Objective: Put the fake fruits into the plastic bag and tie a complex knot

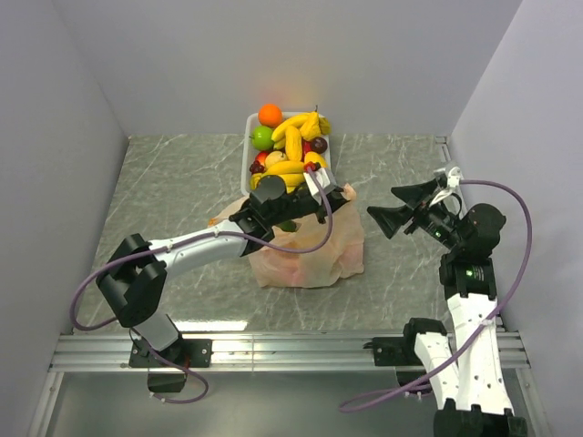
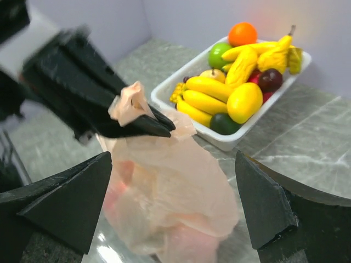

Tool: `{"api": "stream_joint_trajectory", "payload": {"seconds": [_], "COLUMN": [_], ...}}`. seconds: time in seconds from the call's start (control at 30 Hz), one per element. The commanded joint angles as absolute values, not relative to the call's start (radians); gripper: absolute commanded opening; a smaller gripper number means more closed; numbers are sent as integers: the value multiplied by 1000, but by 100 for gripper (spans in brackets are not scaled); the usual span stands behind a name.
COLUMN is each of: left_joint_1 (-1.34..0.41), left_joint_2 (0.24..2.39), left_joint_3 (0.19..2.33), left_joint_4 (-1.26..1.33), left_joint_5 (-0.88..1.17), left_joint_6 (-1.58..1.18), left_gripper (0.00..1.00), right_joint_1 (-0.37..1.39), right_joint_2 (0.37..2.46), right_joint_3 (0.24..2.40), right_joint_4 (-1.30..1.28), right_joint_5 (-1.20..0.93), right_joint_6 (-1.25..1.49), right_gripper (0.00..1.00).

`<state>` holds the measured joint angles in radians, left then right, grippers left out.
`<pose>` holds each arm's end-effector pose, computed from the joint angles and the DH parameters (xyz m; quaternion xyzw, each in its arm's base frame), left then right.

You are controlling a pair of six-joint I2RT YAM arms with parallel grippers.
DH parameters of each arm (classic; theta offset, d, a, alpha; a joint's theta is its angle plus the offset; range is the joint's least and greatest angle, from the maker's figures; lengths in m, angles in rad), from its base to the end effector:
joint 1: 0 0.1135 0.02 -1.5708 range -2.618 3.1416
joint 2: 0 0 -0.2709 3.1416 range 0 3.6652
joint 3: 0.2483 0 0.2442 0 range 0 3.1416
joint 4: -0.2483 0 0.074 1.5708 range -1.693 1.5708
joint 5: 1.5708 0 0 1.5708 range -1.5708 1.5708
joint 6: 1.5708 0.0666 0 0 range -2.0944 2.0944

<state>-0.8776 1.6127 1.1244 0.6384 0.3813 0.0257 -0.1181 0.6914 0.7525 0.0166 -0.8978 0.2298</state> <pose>0.2383 -0.3257 0.3464 0.4087 0.5134 -0.4201 0.6268 0.1641 0.0330 0.3696 -0.2078 0.6577 0.3312 0.6438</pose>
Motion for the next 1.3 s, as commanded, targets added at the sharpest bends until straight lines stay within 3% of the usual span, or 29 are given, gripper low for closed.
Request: {"api": "stream_joint_trajectory", "payload": {"seconds": [0.0,0.13,0.57,0.67,0.7,0.73,0.77,0.8,0.83,0.87,1.0,1.1,1.17,1.27], "left_joint_1": [-853,-838,-838,-836,-836,-836,-833,-828,-810,-796,-695,-647,-646,-644], "left_joint_2": [1598,1629,1680,1697,1703,1701,1697,1689,1668,1652,1493,1386,1338,1331], "left_joint_3": [1186,1219,1253,1262,1269,1276,1278,1279,1278,1275,1217,1163,1122,1060], "left_joint_4": [646,690,791,810,804,798,790,778,747,726,559,315,150,135], "left_joint_5": [575,678,802,796,793,763,743,726,709,704,733,787,813,821], "left_joint_6": [-89,-184,-313,-328,-334,-337,-334,-328,-315,-307,-200,139,320,353], "left_gripper": [1,1,1,0,1,1,6,25,33,39,86,99,99,99], "right_joint_1": [-141,-101,80,106,121,126,127,126,124,126,124,124,124,124], "right_joint_2": [718,756,905,943,953,969,977,983,988,983,953,948,954,966], "right_joint_3": [752,661,589,583,577,575,575,578,580,580,569,572,577,584], "right_joint_4": [29,251,511,560,572,580,580,574,565,540,509,489,486,485], "right_joint_5": [-1101,-1131,-1015,-999,-1002,-1006,-1012,-1012,-1009,-1000,-994,-988,-982,-973], "right_joint_6": [26,96,138,172,193,202,210,224,219,215,206,218,230,241], "right_gripper": [100,100,97,82,59,46,32,17,0,0,0,0,0,0]}}
